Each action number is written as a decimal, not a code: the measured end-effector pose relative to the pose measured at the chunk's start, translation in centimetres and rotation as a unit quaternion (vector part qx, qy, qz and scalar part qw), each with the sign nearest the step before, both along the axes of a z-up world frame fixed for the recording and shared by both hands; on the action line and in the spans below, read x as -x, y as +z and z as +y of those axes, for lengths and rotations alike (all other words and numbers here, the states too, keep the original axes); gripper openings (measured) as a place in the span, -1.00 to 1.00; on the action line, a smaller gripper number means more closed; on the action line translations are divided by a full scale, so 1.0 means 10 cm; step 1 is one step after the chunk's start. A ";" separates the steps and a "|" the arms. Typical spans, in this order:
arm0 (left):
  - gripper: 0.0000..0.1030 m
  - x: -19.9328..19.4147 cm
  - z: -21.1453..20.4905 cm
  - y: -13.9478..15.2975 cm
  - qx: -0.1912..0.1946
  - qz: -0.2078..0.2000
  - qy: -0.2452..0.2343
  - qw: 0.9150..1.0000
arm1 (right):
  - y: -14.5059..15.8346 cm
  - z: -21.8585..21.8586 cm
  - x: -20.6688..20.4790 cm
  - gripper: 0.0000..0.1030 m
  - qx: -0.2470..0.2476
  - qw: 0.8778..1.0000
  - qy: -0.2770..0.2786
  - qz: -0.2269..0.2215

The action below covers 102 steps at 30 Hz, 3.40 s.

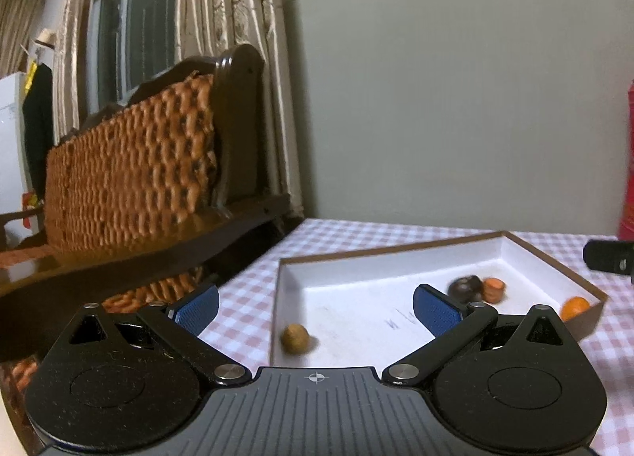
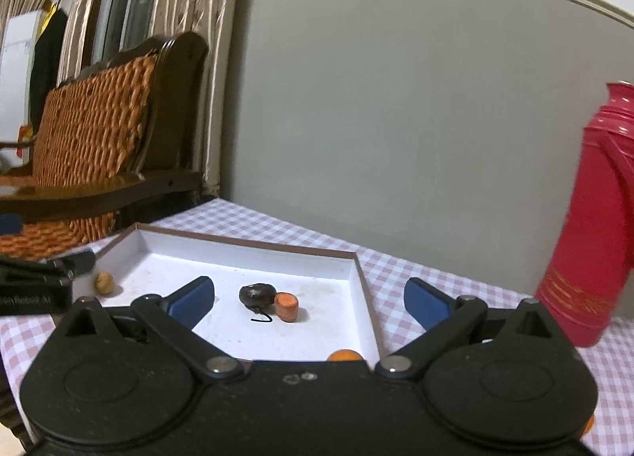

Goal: Organize fruits
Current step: 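Withdraw both open tools from the tray back toward the table fruits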

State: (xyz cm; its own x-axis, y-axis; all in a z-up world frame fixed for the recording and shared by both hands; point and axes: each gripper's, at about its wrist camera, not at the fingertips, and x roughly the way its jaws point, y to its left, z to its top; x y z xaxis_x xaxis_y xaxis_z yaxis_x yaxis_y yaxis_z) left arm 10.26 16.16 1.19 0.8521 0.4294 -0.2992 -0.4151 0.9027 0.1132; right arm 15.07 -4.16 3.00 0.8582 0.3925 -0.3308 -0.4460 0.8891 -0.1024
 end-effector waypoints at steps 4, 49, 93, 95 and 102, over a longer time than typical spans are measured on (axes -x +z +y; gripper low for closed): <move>1.00 0.11 -0.12 0.00 0.000 0.005 -0.003 1.000 | 0.03 -0.11 0.12 0.88 -0.009 1.000 -0.011 -0.007; 1.00 1.10 -1.38 0.04 0.013 -0.033 -0.158 0.987 | -0.15 -1.46 1.42 0.88 0.022 0.991 -0.129 0.003; 1.00 0.53 -2.62 -0.16 -0.003 0.004 -0.263 0.965 | -0.22 -2.41 1.27 0.86 0.009 0.980 -0.197 0.015; 1.00 0.50 -2.64 -0.19 -0.001 0.005 -0.263 0.965 | -0.23 -2.43 1.22 0.86 0.005 0.980 -0.200 0.013; 1.00 0.38 -2.66 -0.23 0.009 0.007 -0.264 0.964 | -0.30 -2.45 1.05 0.83 0.002 0.980 -0.196 0.017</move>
State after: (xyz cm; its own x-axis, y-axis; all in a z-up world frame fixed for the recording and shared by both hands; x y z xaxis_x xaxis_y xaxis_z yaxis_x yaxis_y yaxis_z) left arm 6.50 -10.40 -1.07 0.9463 -0.0686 -0.3160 0.1046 0.9896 0.0984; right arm 4.59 -28.71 0.01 0.9314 0.0338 -0.3625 -0.0737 0.9926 -0.0967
